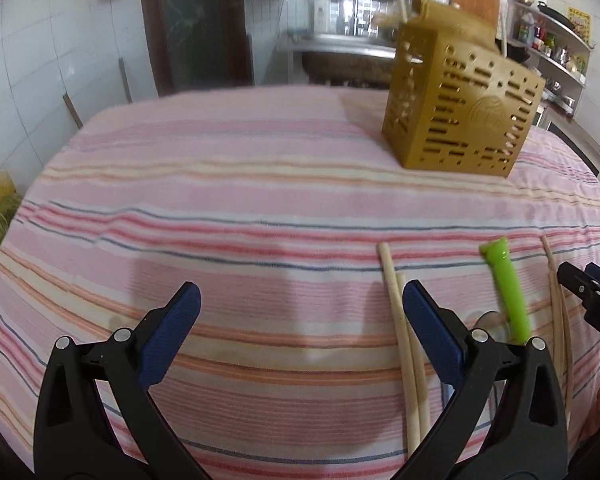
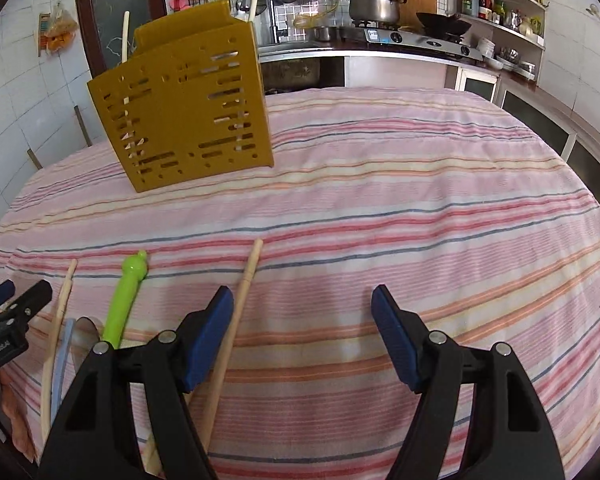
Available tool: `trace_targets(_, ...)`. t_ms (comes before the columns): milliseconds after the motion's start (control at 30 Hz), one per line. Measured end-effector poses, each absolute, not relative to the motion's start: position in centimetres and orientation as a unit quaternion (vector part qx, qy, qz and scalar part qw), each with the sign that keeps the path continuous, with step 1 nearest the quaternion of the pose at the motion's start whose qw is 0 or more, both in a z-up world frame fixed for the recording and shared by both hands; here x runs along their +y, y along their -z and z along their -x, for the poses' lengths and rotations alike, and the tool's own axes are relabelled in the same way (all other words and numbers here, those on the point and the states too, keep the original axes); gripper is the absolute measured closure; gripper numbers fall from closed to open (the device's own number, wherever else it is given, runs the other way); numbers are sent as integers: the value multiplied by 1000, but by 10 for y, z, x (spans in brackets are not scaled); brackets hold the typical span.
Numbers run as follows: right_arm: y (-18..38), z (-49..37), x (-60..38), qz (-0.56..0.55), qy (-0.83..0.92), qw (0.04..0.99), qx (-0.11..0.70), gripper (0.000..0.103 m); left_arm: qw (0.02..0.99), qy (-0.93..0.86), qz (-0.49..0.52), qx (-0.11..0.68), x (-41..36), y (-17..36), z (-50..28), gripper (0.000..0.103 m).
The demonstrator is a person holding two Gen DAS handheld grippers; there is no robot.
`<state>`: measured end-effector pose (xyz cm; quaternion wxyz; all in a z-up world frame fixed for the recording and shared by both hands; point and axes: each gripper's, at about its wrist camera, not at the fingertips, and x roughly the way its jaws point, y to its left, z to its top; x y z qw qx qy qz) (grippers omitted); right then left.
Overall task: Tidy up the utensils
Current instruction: 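Move both tools back down to the remaining chopsticks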
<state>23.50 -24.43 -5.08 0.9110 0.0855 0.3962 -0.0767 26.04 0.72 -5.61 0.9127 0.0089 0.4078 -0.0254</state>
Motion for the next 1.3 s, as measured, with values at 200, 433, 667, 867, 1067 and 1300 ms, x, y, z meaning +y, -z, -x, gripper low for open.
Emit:
trace_targets(200, 53, -234, -244, -85, 80, 911, 397, 32, 907, 28, -10, 420, 5, 63, -263, 5)
trace_targets(433, 52, -234, -243, -85, 82, 910, 397, 32, 903, 32, -19, 429, 1, 67, -264, 5)
trace_targets(667, 53, -232, -239, -79, 85, 907, 404, 32, 894, 28, -28, 445, -4, 72, -269, 5)
trace_targets(867, 53, -228, -234, -68, 93, 903, 415, 32, 892, 28, -29, 449, -4, 73, -271, 4)
trace_targets(1067, 53, -235, -227, -58, 111, 895, 429, 32, 890, 24, -29, 455, -6, 75, -278, 4)
trace_targets(1300, 50, -243, -219, -51, 109, 897, 426, 50, 890, 14, -27, 454, -11, 74, -280, 4)
